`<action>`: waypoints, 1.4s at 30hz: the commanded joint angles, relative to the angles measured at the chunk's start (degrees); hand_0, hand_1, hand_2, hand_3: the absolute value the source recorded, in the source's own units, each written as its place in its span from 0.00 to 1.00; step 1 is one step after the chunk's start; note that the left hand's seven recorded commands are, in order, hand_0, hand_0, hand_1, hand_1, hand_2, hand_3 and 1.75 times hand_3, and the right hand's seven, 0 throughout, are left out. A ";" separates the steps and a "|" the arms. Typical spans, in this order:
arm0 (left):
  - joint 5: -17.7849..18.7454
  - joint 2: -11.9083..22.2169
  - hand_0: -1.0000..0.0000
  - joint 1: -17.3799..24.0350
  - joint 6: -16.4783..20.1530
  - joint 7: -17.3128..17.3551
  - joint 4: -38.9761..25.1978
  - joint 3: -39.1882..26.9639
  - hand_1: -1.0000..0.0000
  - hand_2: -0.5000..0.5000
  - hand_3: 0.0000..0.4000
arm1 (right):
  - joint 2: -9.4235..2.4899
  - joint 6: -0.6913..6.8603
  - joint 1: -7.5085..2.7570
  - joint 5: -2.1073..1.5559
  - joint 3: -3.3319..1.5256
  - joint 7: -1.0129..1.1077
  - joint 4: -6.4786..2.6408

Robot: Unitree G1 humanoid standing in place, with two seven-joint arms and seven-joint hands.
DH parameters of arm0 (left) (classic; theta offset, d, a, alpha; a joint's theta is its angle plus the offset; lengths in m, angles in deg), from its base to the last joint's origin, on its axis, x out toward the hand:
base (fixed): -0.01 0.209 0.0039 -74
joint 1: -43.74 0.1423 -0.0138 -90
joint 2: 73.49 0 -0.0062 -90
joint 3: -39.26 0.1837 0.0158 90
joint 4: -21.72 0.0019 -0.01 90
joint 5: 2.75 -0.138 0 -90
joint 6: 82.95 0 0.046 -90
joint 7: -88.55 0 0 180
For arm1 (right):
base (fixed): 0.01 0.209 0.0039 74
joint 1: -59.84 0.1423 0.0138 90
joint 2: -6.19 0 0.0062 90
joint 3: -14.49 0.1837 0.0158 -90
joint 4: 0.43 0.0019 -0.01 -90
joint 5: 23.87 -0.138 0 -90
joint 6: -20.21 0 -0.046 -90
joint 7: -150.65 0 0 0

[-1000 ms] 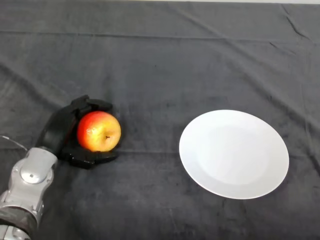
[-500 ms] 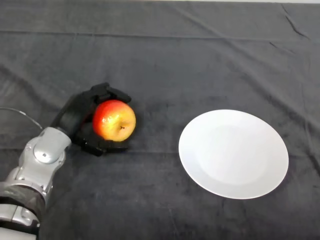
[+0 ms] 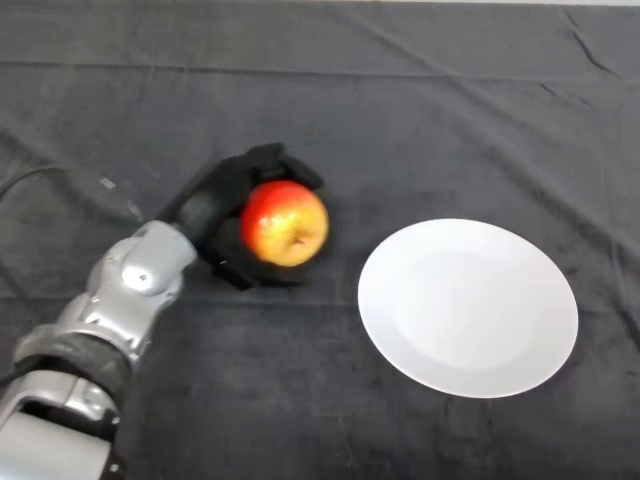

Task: Move the apple to the plate

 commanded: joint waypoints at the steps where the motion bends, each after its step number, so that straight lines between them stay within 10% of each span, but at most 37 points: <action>1: -1.84 -0.84 0.00 -3.89 -1.30 -0.60 -2.20 2.03 0.00 0.50 1.00 | -2.89 0.79 -4.66 1.20 -1.53 0.84 -2.07; 42: -6.85 -11.59 0.00 -12.44 -1.89 -0.99 -2.12 27.61 0.02 0.49 1.00 | -2.89 0.40 -4.28 1.33 -1.64 0.72 -2.85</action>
